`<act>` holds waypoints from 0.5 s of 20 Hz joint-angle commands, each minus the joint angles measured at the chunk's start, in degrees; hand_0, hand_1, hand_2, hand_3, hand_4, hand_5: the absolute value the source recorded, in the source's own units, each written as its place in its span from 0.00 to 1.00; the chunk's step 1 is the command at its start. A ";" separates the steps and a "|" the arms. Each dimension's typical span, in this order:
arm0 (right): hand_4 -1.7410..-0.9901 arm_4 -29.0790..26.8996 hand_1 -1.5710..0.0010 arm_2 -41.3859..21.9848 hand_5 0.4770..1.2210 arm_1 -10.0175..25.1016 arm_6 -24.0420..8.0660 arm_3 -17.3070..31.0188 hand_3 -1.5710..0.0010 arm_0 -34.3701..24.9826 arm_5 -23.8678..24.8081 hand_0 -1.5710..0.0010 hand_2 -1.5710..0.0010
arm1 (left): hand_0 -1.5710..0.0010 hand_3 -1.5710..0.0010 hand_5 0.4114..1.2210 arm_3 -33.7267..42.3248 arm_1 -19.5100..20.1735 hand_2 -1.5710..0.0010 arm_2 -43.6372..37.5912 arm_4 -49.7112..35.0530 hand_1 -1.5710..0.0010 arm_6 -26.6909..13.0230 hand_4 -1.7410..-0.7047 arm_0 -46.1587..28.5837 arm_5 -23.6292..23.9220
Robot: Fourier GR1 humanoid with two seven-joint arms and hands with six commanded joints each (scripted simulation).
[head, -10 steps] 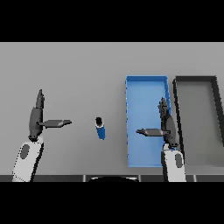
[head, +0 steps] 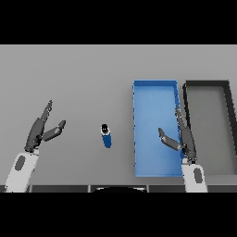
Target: Pick up the blue pipe and place it into the blue bin.
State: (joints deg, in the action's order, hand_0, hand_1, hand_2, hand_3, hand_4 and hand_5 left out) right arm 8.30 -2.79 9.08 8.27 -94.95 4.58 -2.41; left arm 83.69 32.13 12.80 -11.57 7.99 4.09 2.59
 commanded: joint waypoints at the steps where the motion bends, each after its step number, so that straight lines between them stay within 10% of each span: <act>1: 0.73 0.19 1.00 0.05 0.20 0.41 -0.99 -0.10 1.00 0.09 -0.07 1.00 1.00 | 1.00 1.00 0.22 -0.28 0.78 1.00 -0.01 -0.16 1.00 -0.31 0.75 0.35 -0.98; 10: 0.75 1.11 1.00 -1.09 0.19 0.35 -1.93 -1.15 1.00 -0.05 -0.30 1.00 1.00 | 1.00 1.00 0.15 6.65 4.55 1.00 5.48 -1.11 1.00 0.16 0.67 -2.63 -11.22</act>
State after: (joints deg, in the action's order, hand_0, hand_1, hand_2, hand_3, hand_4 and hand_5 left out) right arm 9.41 -3.89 9.43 6.33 -96.10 4.51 -2.71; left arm 90.36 36.64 18.32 -12.67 8.25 1.47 -8.69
